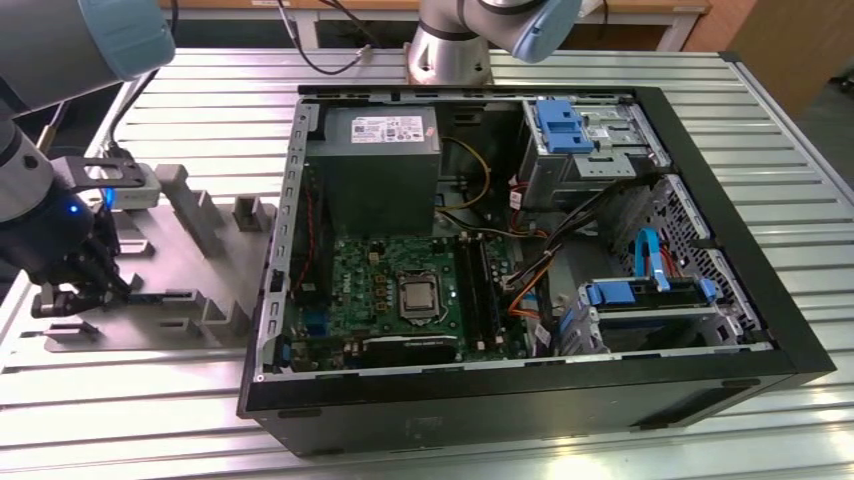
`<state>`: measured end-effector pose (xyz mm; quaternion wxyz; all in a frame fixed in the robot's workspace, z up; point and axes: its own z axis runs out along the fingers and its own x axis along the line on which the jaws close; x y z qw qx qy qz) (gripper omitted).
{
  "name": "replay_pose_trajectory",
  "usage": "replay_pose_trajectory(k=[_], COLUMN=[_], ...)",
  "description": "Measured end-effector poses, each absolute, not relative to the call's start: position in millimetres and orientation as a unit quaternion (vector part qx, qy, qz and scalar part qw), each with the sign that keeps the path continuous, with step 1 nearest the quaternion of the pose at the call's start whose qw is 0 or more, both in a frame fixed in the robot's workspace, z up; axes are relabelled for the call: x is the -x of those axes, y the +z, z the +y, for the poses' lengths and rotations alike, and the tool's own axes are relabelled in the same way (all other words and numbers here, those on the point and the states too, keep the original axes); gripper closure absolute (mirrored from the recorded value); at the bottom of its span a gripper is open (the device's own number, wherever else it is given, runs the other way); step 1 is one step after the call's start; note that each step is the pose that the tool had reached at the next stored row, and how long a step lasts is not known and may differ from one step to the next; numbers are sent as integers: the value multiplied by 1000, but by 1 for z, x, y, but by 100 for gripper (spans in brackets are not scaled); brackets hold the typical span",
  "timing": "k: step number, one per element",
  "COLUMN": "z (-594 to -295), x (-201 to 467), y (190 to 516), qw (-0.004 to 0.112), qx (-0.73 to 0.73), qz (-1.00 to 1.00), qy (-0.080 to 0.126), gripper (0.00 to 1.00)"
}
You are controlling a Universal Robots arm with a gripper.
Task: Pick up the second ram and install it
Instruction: 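Pick up the second ram and move it above second insertion slot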
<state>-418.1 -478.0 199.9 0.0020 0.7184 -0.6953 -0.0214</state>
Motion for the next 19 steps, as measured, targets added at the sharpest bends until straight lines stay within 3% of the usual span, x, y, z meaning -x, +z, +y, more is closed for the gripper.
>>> replay_pose_trajectory(k=[6, 7, 19], z=[-478, -478, -478], x=[418, 418, 417], y=[200, 200, 199], qw=[2, 2, 1], qx=[-718, -718, -695], qz=[-695, -695, -719], qy=[-21, -21, -21], gripper=[82, 88, 88])
